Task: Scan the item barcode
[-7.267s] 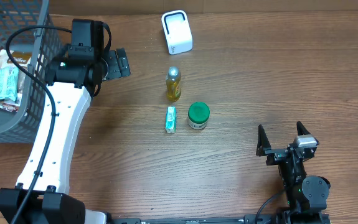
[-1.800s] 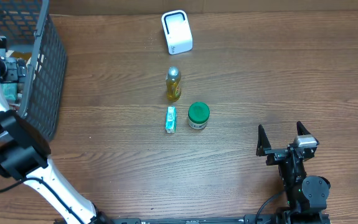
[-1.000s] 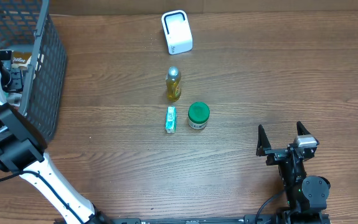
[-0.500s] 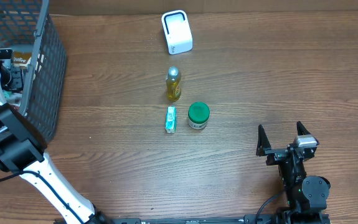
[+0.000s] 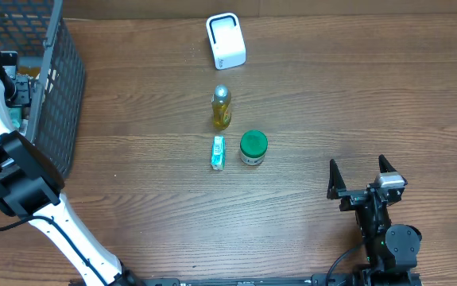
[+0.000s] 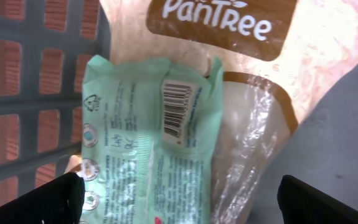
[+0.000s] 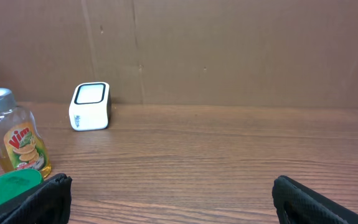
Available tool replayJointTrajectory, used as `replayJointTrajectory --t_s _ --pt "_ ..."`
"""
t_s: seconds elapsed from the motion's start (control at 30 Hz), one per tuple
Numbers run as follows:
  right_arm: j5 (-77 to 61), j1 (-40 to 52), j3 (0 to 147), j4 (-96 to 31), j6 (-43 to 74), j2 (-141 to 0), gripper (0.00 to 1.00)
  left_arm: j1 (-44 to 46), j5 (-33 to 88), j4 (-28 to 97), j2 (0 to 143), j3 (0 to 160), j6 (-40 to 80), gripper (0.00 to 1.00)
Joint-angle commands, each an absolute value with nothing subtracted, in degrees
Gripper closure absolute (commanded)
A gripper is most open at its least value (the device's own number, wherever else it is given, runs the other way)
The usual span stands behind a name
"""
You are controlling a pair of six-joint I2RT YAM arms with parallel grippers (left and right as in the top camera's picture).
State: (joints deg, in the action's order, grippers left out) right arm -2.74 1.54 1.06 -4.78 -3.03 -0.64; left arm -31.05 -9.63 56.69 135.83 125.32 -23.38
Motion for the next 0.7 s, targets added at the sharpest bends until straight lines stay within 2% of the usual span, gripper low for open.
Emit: replayJointTrajectory --t_s 0.0,0.67 --pt "-2.59 1.83 0.45 -4.64 -3.07 -0.38 0.0 -30.94 -11.4 55.9 134.69 124.36 -24.56 0.0" --pt "-2.61 1.83 0.45 -4.64 -3.07 -0.38 0.0 -32.34 -11.99 43.88 134.72 110.17 -27.49 0.0"
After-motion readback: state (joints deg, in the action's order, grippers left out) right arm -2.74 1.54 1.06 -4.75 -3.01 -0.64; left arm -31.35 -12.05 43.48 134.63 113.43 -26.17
